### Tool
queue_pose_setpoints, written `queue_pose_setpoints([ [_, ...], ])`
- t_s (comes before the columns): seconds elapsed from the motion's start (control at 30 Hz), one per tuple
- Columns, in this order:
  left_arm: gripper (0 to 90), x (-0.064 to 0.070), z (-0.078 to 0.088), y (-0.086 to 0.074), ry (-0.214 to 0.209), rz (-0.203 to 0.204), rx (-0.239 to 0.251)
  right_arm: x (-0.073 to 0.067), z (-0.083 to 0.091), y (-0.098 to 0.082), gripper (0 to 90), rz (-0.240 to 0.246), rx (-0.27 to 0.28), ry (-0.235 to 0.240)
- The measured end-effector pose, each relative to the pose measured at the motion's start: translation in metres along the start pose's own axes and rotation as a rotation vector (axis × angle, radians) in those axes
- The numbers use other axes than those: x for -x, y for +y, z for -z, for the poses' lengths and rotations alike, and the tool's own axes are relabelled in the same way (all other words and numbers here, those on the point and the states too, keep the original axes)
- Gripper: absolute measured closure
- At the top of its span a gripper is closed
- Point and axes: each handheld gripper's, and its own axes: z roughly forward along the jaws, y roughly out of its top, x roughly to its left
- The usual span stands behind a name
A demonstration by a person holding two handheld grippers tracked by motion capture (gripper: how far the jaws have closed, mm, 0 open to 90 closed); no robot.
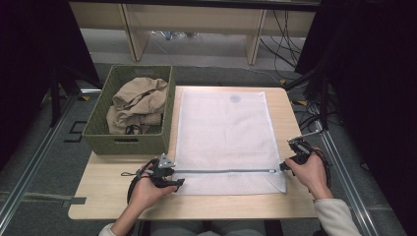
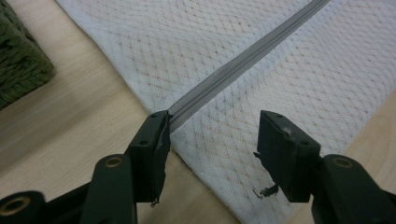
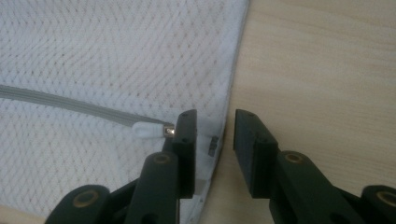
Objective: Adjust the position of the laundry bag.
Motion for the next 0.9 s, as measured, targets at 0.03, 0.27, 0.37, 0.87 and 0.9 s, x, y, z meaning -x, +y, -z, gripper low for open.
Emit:
queue_pose_setpoints([
  [0.03,43.1,0.000,0.000,0.000,0.000,0.000,0.000,0.000,0.000,0.000,71.1,0.000,0.000,0.000],
  [0.27,41.8,0.000,-0.001,-0.002,0.004,0.035,-0.025,0.003,0.003,-0.009,68.8,0.040,-0.020,-0.018],
  [0.37,44.2,0.000,-0.003,-0.002,0.018,-0.001,-0.049,-0.003,0.003,-0.011,68.6,-0.011,-0.039,-0.024],
  [0.87,79.8,0.008,0.000,-0.003,0.032,-0.020,-0.054,-0.013,-0.008,-0.011,82.6,0.078,-0.104,-0.085],
  [0.9,81.9,0.008,0.000,-0.003,0.038,-0.026,-0.060,-0.012,-0.010,-0.011,83.3,0.105,-0.089,-0.088],
])
